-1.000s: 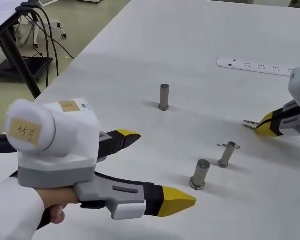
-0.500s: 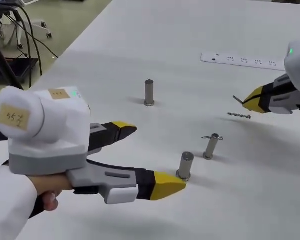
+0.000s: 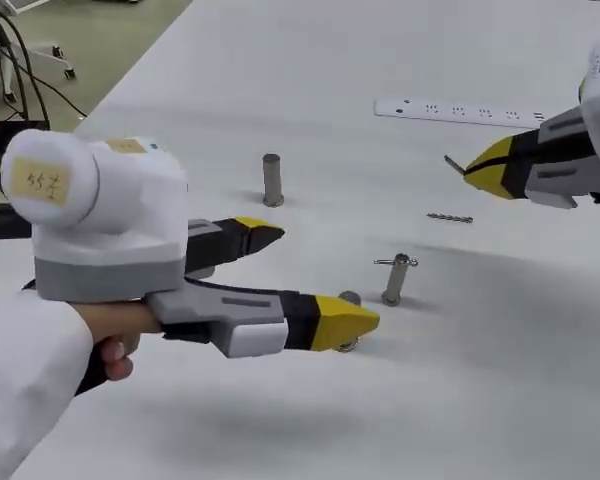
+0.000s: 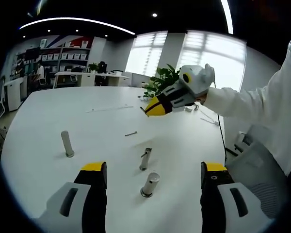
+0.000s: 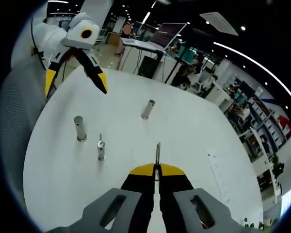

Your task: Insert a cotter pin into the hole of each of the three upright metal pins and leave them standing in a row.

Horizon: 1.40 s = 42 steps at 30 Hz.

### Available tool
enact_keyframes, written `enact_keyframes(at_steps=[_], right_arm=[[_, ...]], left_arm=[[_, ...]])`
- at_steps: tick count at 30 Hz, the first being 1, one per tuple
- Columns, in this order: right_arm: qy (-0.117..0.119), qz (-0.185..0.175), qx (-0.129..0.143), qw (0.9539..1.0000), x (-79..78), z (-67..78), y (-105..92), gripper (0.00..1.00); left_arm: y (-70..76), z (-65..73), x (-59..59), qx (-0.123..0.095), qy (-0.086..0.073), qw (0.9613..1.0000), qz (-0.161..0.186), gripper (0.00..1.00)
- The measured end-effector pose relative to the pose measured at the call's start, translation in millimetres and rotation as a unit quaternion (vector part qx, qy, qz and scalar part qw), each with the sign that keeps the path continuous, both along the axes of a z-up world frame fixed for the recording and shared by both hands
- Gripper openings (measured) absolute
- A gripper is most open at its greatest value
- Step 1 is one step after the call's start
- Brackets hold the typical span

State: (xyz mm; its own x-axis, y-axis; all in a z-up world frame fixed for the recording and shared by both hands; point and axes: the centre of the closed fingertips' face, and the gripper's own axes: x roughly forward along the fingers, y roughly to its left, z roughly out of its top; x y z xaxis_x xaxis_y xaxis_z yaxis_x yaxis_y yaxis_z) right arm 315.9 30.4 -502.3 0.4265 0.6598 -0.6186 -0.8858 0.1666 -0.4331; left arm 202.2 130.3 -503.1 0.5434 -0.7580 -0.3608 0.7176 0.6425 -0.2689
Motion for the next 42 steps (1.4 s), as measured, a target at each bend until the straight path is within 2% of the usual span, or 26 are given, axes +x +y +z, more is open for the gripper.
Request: enact_keyframes(at_steps=[3, 7, 11, 14, 18, 22, 24, 31, 34, 36, 40, 42], right_arm=[[-0.010, 0.004, -0.004, 0.9999, -9.6, 2.2, 1.8, 0.00], [-0.025, 0.015, -0.009, 0.9996, -24.4, 3.5, 5.8, 0.00], [-0.028, 0.023, -0.015, 0.9992, -39.7, 0.5, 8.6, 0.00], [-0.036, 0.028, -0.017, 0.9988, -49.1, 1.1, 10.3, 0.00], [-0.040, 0.035, -0.005, 0.9986, -62.6, 5.9, 16.9, 0.00], [-0.052, 0.043, -0.007, 0.9977, -73.8, 7.7, 20.6, 0.00], [-0.058, 0.047, -0.011, 0.9972, -77.7, 7.5, 21.3, 0.00], [-0.068, 0.060, -0.014, 0.9958, -91.7, 8.2, 24.7, 0.00], [-0.065, 0.064, -0.010, 0.9958, -98.7, 8.9, 27.2, 0.00], [-0.064, 0.066, -0.007, 0.9958, -102.1, 9.0, 28.2, 0.00], [-0.068, 0.069, -0.010, 0.9952, -105.7, 8.3, 28.0, 0.00], [-0.067, 0.068, -0.008, 0.9954, -106.7, 8.7, 27.7, 0.00]], left_arm=[[-7.1, 4.3, 5.7, -0.007, -0.001, 1.0000, -0.003, 0.74], [-17.3, 10.6, 14.4, -0.029, 0.000, 0.9996, -0.001, 0.63], [-27.6, 13.9, 21.2, -0.056, 0.016, 0.9983, 0.006, 0.61], [-33.8, 15.2, 23.6, -0.067, 0.022, 0.9975, 0.005, 0.58], [-43.2, 17.7, 24.5, -0.088, 0.036, 0.9955, 0.003, 0.55], [-51.0, 22.1, 24.2, -0.098, 0.030, 0.9948, -0.005, 0.47], [-55.4, 23.5, 23.5, -0.105, 0.036, 0.9938, -0.009, 0.43], [-60.1, 24.1, 23.1, -0.112, 0.046, 0.9926, -0.012, 0.31], [-62.3, 27.7, 22.3, -0.114, 0.031, 0.9929, -0.016, 0.28], [-62.6, 28.6, 21.8, -0.115, 0.032, 0.9928, -0.016, 0.26], [-63.9, 28.8, 18.6, -0.117, 0.038, 0.9922, -0.021, 0.22], [-66.1, 28.8, 14.5, -0.118, 0.044, 0.9916, -0.030, 0.16]])
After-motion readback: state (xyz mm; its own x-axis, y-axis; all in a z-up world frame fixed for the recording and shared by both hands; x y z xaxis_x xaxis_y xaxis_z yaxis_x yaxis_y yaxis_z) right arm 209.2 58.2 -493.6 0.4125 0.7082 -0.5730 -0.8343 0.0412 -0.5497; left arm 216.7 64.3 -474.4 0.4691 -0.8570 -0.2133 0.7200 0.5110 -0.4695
